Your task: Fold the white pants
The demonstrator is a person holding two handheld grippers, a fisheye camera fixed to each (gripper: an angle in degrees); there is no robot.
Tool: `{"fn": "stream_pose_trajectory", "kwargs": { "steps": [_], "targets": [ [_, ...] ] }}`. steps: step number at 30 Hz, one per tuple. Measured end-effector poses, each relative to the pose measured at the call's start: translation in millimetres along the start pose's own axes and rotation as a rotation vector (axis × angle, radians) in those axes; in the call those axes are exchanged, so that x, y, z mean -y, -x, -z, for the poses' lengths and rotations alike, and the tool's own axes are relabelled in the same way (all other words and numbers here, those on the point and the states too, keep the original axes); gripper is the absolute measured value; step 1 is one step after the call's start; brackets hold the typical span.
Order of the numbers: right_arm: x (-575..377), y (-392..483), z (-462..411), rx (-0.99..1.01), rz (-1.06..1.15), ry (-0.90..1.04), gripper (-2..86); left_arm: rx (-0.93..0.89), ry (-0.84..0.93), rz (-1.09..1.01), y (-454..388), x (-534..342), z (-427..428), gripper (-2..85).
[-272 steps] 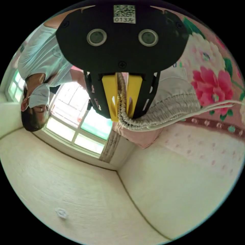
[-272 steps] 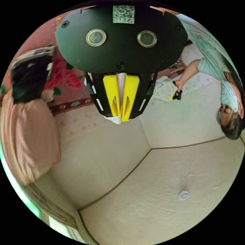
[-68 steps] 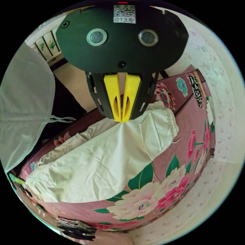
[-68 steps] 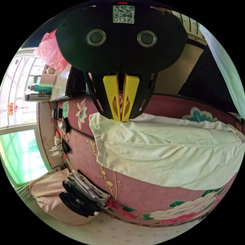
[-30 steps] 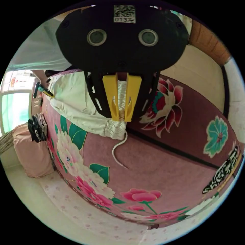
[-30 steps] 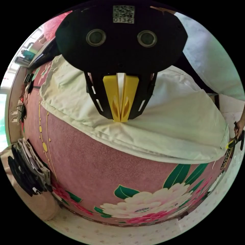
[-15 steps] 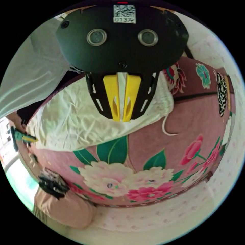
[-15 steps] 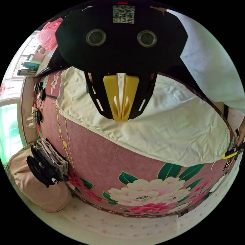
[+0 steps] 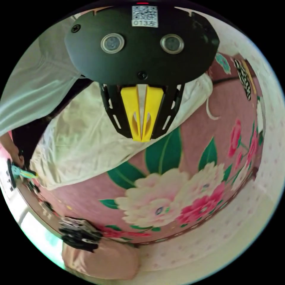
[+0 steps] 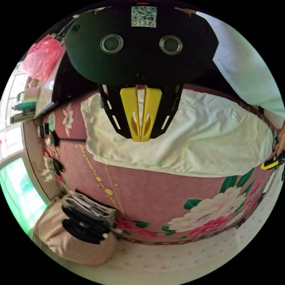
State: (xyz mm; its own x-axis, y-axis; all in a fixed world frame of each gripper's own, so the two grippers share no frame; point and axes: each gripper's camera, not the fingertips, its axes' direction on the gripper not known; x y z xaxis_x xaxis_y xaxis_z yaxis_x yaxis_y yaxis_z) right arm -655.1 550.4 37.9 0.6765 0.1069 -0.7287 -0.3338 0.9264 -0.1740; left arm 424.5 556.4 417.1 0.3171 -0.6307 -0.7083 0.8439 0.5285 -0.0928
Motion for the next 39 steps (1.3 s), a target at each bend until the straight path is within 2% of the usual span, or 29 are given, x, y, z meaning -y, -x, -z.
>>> {"fn": "stream_pose_trajectory", "kwargs": {
  "steps": [2, 4, 7, 8, 10, 12, 15, 16, 18, 20, 23, 25, 27, 30, 32, 35, 39],
  "targets": [
    [-20, -40, -4, -0.048, -0.070, 0.009, -0.1, -0.044, 0.003, -0.133, -53, 38, -5, -0.3],
    [-39, -88, -19, -0.062, -0.143, 0.037, -0.1, 0.017, 0.087, -0.232, -114, 79, -29, -0.2],
    [-46, -125, -47, -0.059, -0.159, 0.056, -0.1, 0.144, 0.258, -0.292, -143, 100, -64, -0.3],
    [-45, -129, -54, -0.048, -0.156, 0.060, -0.1, 0.138, 0.239, -0.305, -143, 101, -62, -0.3],
    [-37, -137, -82, -0.025, -0.114, 0.062, -0.1, 0.184, 0.268, -0.207, -123, 106, -57, -0.3],
    [-29, -136, -105, -0.012, -0.078, 0.059, 0.0, 0.136, 0.309, -0.093, -104, 113, -53, -0.3],
    [-20, -137, -146, 0.022, -0.029, 0.111, 0.1, 0.099, 0.380, -0.072, -108, 136, -49, -0.3],
    [-21, -143, -148, 0.034, -0.035, 0.075, 0.0, 0.110, 0.389, -0.057, -116, 145, -45, -0.3],
    [-23, -156, -148, 0.042, -0.079, 0.091, 0.0, 0.100, 0.331, -0.037, -128, 152, -27, -0.3],
    [-31, -165, -132, -0.014, -0.124, 0.022, 0.0, 0.100, 0.261, -0.010, -139, 154, -4, -0.3],
    [-32, -154, -119, 0.073, -0.032, -0.105, 0.1, 0.143, 0.196, 0.057, -147, 144, 28, -0.3],
    [-20, -144, -150, 0.131, 0.033, -0.068, 0.1, 0.168, 0.258, 0.095, -147, 135, 32, -0.3],
    [-13, -152, -187, 0.078, 0.040, 0.032, 0.1, 0.183, 0.307, 0.141, -142, 128, 32, -0.3],
    [-15, -191, -208, 0.234, -0.041, 0.021, 0.0, 0.187, 0.352, 0.238, -131, 113, 37, -0.3],
    [-20, -204, -207, 0.200, -0.102, 0.053, 0.0, 0.220, 0.374, 0.287, -124, 102, 41, -0.3],
    [-45, -208, -184, 0.174, -0.210, -0.035, 0.1, 0.273, 0.391, 0.372, -109, 83, 55, -0.3],
    [-57, -160, -180, 0.162, -0.038, -0.081, 0.1, 0.309, 0.426, 0.403, -94, 66, 63, -0.3]
  ]
}}
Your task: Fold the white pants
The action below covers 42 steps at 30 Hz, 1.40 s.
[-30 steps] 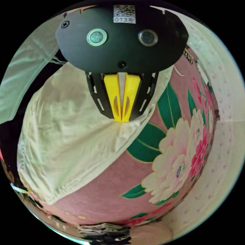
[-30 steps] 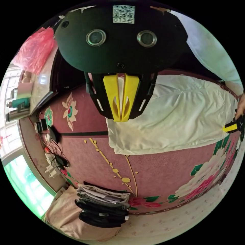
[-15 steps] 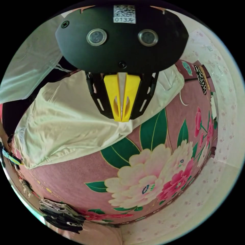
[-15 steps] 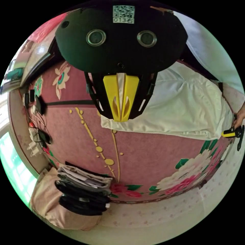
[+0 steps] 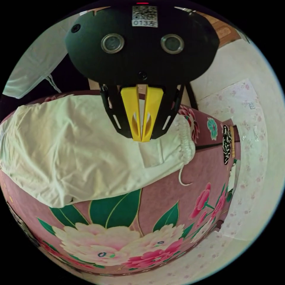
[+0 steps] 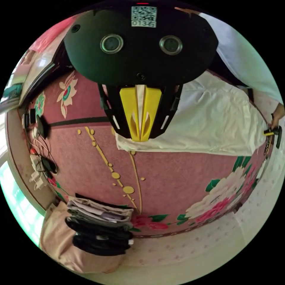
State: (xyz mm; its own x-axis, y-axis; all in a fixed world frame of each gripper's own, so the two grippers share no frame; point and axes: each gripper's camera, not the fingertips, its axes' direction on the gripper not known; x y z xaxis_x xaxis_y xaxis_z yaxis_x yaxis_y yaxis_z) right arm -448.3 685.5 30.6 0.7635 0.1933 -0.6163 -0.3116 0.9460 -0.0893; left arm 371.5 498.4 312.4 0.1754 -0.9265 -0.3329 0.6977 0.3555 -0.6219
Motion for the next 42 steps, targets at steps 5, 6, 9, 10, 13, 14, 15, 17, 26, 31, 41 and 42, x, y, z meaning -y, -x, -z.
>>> {"fn": "stream_pose_trajectory", "kwargs": {
  "steps": [5, 6, 9, 10, 13, 14, 15, 17, 26, 31, 41, 42],
  "targets": [
    [21, -4, -69, -0.015, 0.005, 0.182, 0.1, 0.000, 0.064, 0.003, 20, 10, -17, -0.3],
    [23, -14, -70, 0.020, -0.037, 0.155, 0.1, -0.044, 0.092, 0.003, 25, 14, -26, -0.3],
    [19, -44, -75, 0.113, -0.215, 0.172, 0.0, -0.047, 0.094, -0.011, 35, 22, -28, -0.4],
    [13, -51, -76, 0.136, -0.264, 0.167, 0.0, -0.073, 0.088, -0.012, 41, 23, -27, -0.4],
    [0, -52, -74, 0.160, -0.309, 0.168, 0.1, -0.175, 0.071, 0.039, 60, 17, -19, -0.4],
    [-2, -49, -71, 0.146, -0.302, 0.182, 0.1, -0.183, 0.069, 0.030, 61, 15, -15, -0.4],
    [-8, -43, -57, 0.096, -0.276, 0.181, 0.1, -0.182, 0.050, -0.004, 58, 11, -5, -0.4],
    [-24, -29, -25, 0.037, -0.245, 0.118, 0.1, -0.197, -0.028, -0.080, 46, 3, 16, -0.4],
    [-168, 8, 19, -0.168, -0.284, 0.147, 0.2, -0.230, -0.137, -0.777, -94, -19, 61, -0.3],
    [-194, 2, -39, -0.127, -0.214, 0.301, 0.3, -0.317, -0.109, -0.761, -68, -9, 56, -0.3],
    [-264, -50, 20, -0.076, -0.354, 0.026, 0.3, -0.322, -0.192, -0.893, -110, 35, 133, -0.3],
    [-270, -57, 13, -0.063, -0.370, 0.023, 0.3, -0.308, -0.195, -0.923, -129, 42, 135, -0.3]
  ]
}}
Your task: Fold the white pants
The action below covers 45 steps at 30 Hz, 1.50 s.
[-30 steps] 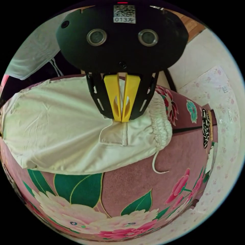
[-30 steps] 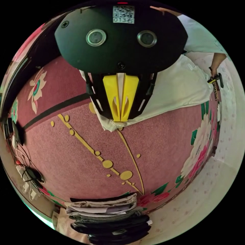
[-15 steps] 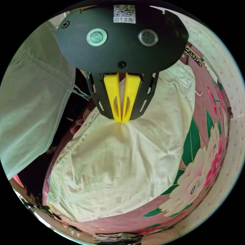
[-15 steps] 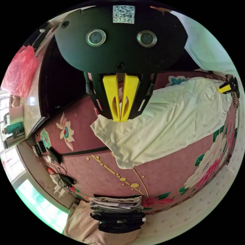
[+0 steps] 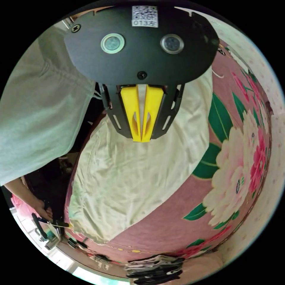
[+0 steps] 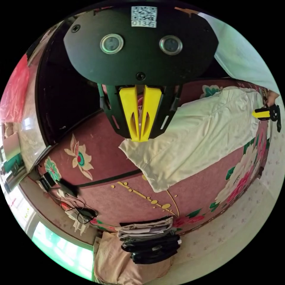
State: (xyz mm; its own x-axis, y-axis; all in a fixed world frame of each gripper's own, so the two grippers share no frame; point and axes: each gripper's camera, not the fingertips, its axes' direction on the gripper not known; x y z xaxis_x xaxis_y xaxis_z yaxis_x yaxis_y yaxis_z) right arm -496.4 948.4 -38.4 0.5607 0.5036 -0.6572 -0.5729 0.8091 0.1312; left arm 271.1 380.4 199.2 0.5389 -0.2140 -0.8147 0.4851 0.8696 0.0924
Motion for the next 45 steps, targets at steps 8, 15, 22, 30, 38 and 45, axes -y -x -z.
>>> {"fn": "stream_pose_trajectory", "kwargs": {
  "steps": [8, 15, 22, 30, 38, 45],
  "targets": [
    [-20, -35, -39, 0.092, 0.000, 0.087, 1.3, 0.022, 0.192, 0.085, 22, 12, -24, 0.1],
    [-67, -127, -17, 0.300, -0.228, 0.002, 8.3, -0.142, -0.255, -0.026, 32, 111, 36, 6.3],
    [-35, -154, -27, 0.389, -0.249, -0.034, 10.8, -0.275, -0.284, -0.304, -8, 295, 14, 11.7],
    [-5, -136, -19, 0.232, -0.209, -0.018, 8.7, -0.250, -0.106, -0.494, -49, 341, -36, 12.2],
    [60, -94, 3, 0.075, -0.036, 0.065, 2.9, -0.204, -0.070, -0.491, -43, 324, -50, 1.7],
    [101, -99, 117, 0.422, 0.001, -0.188, 2.1, -0.477, -0.432, -0.544, 39, 240, 10, 0.6]
  ]
}}
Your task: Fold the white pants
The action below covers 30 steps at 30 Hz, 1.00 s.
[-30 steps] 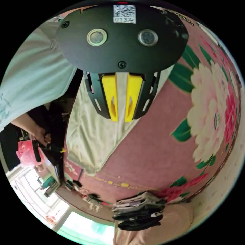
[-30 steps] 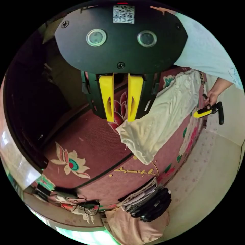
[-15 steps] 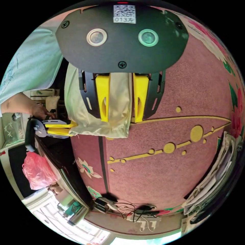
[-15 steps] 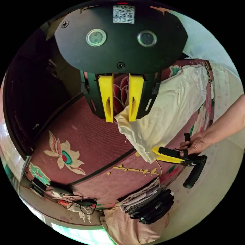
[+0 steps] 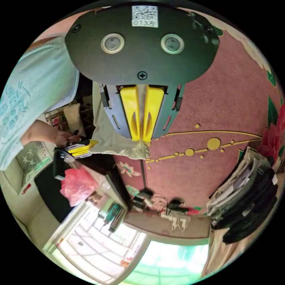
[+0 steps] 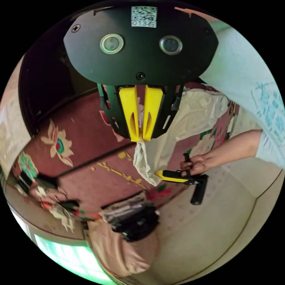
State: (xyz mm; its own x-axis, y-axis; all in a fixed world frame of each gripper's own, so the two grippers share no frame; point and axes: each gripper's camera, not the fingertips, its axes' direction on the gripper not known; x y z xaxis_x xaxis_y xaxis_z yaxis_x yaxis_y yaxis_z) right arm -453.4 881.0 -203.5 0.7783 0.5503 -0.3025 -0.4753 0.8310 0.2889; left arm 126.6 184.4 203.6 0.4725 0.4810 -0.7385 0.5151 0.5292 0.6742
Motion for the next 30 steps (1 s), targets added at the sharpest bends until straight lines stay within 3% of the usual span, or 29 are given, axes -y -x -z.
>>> {"fn": "stream_pose_trajectory", "kwargs": {
  "steps": [6, 10, 16, 20, 24, 27, 30],
  "targets": [
    [52, 169, 45, 0.259, 0.389, -0.036, 2.1, 0.127, -0.144, -0.086, -48, -124, 117, 0.6],
    [64, 306, 0, 0.352, 0.599, 0.065, 2.2, 0.211, -0.120, 0.062, -62, -236, 149, 0.7],
    [45, 474, -98, 0.367, 0.842, 0.256, 2.8, 0.294, 0.023, 0.278, -63, -372, 131, 1.1],
    [28, 544, -149, 0.272, 0.960, 0.405, 4.1, 0.297, 0.149, 0.408, -47, -435, 99, 1.8],
    [34, 597, -165, 0.248, 1.015, 0.591, 6.2, 0.301, 0.149, 0.557, -44, -481, 100, 3.2],
    [73, 614, -119, 0.291, 0.974, 0.532, 6.1, 0.346, 0.064, 0.621, -56, -506, 118, 6.5],
    [130, 597, -78, 0.125, 0.876, 0.390, 5.5, 0.329, -0.012, 0.672, -72, -514, 116, 7.7]
  ]
}}
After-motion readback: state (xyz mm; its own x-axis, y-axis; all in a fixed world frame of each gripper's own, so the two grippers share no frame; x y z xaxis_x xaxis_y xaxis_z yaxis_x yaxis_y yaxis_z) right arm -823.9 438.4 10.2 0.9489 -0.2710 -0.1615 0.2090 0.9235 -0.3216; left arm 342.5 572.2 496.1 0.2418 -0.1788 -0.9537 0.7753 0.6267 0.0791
